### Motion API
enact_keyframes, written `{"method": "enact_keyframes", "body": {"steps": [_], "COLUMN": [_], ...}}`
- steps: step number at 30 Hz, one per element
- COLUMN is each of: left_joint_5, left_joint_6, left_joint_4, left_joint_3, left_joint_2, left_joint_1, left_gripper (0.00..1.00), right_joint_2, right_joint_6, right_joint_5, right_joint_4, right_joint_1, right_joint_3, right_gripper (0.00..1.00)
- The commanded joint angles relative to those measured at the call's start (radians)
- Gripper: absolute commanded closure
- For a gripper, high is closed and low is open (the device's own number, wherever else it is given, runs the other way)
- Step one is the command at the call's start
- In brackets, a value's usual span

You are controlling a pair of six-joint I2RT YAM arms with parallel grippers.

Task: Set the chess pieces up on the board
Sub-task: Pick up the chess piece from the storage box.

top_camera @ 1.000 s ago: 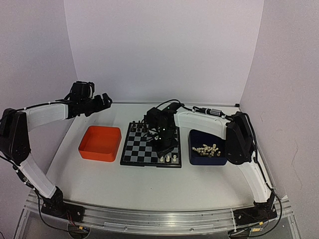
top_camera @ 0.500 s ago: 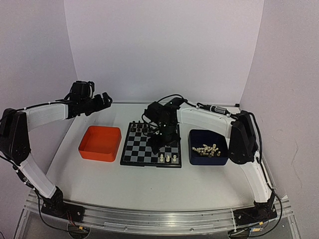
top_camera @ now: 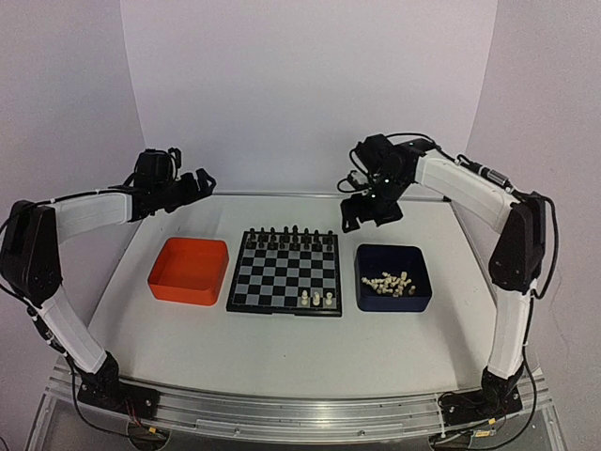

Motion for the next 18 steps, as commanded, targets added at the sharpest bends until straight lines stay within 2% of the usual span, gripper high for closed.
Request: {"method": "enact_keyframes", "body": {"steps": [1, 4, 7, 11, 18], "left_joint_5": [0.018, -0.016, -0.032, -0.020, -0.096], "left_joint_6": [-0.010, -0.008, -0.010, -0.047, -0.061], "left_joint_4": [0.087, 0.068, 0.028, -0.111, -0.012], "left_joint_3": [0.098, 0.160, 0.240, 0.377, 0.330], "left_joint_2": [0.082, 0.132, 0.175, 0.228, 0.211], "left_joint_1": [0.001, 0.001, 0.001, 0.000, -0.006], "left_gripper": [0.00, 0.00, 0.00, 0.00, 0.00], "right_joint_2": [-0.064, -0.066, -0.061, -0.076, -0.068], "right_joint_6": [-0.097, -0.117, -0.171, -0.179, -0.249], "right_joint_5": [-0.051, -0.116, -0.120, -0.158, -0.176], "right_joint_4": [0.008, 0.007, 0.007, -0.006, -0.021], "right_joint_1": [-0.073, -0.141, -0.185, -0.219, -0.221], "right_joint_3": [-0.095, -0.126, -0.147, -0.136, -0.184], "right_gripper": [0.10, 0.11, 0.11, 0.10, 0.09]}}
